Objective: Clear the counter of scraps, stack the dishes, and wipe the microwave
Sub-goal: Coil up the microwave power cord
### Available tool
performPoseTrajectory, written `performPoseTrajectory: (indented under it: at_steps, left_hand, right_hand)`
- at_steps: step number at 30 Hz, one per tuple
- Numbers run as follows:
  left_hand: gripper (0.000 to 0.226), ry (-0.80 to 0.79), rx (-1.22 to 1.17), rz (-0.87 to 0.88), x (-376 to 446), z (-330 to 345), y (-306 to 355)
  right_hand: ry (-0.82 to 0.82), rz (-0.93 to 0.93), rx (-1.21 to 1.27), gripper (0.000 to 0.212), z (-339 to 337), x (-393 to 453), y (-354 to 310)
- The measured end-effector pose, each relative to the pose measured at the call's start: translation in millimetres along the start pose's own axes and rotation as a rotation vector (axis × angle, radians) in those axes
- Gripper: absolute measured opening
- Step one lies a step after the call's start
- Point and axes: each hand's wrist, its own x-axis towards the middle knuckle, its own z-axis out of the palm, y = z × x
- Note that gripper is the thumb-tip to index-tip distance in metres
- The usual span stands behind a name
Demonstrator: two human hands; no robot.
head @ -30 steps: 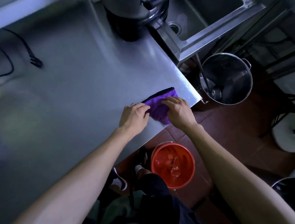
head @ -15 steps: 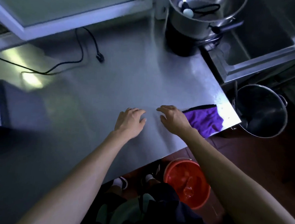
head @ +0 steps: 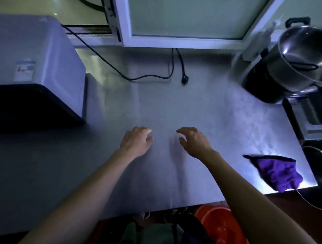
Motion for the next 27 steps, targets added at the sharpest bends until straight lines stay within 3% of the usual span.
performPoseTrajectory:
  at_steps: [7, 27]
  left_hand:
    - [0.04, -0.009, -0.055, -0.042, 9.7, -20.4, -45.4]
    - [0.05, 0.036, -0.057, -0.064, 167.3, -86.4, -56.2]
  right_hand:
    - [0.0, -0.046, -0.061, 0.041, 3.6, 40.2, -42.8]
    - [0.036, -0.152, -0.122, 0.046, -46.3, 233.5, -48.6]
